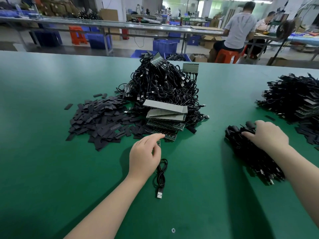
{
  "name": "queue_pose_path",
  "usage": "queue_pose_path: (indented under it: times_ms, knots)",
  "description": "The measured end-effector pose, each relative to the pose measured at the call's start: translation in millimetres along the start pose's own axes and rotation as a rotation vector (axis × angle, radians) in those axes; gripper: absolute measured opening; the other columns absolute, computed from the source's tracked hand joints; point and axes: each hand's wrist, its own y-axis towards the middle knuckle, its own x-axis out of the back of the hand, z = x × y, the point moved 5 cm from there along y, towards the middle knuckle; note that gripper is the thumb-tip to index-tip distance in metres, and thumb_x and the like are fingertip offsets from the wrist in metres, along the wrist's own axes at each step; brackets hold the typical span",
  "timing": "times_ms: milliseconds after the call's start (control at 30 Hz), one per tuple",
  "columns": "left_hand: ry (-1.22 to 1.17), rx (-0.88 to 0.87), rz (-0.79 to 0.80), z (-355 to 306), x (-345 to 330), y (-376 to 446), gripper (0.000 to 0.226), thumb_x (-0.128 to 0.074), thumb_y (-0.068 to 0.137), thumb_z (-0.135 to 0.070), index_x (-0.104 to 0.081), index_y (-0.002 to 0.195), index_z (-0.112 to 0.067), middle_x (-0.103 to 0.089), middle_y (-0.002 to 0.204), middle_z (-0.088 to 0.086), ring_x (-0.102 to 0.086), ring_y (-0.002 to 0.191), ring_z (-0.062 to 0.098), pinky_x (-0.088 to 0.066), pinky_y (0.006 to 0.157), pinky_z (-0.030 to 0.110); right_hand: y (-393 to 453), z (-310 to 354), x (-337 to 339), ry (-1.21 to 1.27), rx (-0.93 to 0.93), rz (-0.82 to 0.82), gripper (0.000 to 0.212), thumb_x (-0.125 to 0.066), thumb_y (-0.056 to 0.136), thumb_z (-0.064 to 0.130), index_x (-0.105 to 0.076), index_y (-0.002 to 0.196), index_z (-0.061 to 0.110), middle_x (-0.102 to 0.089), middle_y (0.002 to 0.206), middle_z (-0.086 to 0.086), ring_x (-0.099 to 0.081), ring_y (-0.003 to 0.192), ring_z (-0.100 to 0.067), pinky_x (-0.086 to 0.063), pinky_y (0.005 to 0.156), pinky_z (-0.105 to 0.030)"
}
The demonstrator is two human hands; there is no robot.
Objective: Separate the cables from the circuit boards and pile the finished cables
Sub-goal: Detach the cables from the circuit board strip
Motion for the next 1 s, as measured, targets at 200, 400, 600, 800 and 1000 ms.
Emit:
queue_pose_path:
  times_ms: [200,400,600,800,1000]
  knots:
    - [-0.157,0.344,-0.051,24.2,2.3,1.0,0.039,-0.05,0.092,-0.004,-0.055,0.126,-0.024,-0.062,0.108,-0.018,-0.057,0.087,0.002,-0.046,0.077,0.024,-38.7,56.4,10.1,-0.349,0.164,-0.332,0.074,-0.049,0.094,0.056,-0.031,0.152,0.014,-0.057,0.13,-0.01,-0.055,0.115,-0.03,-0.044,0.084,-0.037]
    - [-0.227,0.466,-0.031,35.2,-2.2,1.1,0.041,-0.043,0.093,-0.001,-0.054,0.124,-0.026,-0.062,0.107,-0.013,-0.057,0.1,0.009,-0.048,0.083,0.03,-114.0,147.4,-37.3,0.257,0.494,0.088,0.046,-0.053,0.096,0.049,-0.054,0.136,0.027,-0.059,0.13,-0.001,-0.059,0.116,-0.026,-0.051,0.092,-0.038]
    - [-0.082,0.385,0.123,44.6,-3.7,9.9,0.038,-0.047,0.091,-0.004,-0.059,0.12,-0.025,-0.057,0.116,-0.007,-0.055,0.104,0.01,-0.045,0.088,0.029,-137.3,208.3,-69.5,0.19,0.848,0.082,0.065,-0.045,0.089,0.006,-0.041,0.148,0.032,-0.037,0.155,0.006,-0.045,0.125,-0.027,-0.043,0.099,-0.037]
    - [0.462,0.186,0.119,75.3,29.9,39.2,0.034,-0.053,0.09,-0.013,-0.064,0.121,-0.022,-0.06,0.121,-0.002,-0.053,0.114,0.02,-0.043,0.094,0.04,-143.4,221.8,-71.9,0.256,0.84,0.08,0.034,-0.05,0.098,0.034,-0.059,0.13,0.033,-0.057,0.131,0.01,-0.049,0.117,-0.022,-0.041,0.093,-0.033]
    - [0.695,0.144,0.277,113.5,43.2,70.1,0.037,-0.053,0.093,-0.023,-0.059,0.13,-0.02,-0.058,0.127,0.0,-0.054,0.115,0.024,-0.044,0.091,0.039,-157.4,208.1,-77.6,0.346,0.603,-0.004,0.03,-0.056,0.094,0.049,-0.062,0.1,0.02,-0.053,0.108,0.001,-0.051,0.101,-0.025,-0.043,0.078,-0.034]
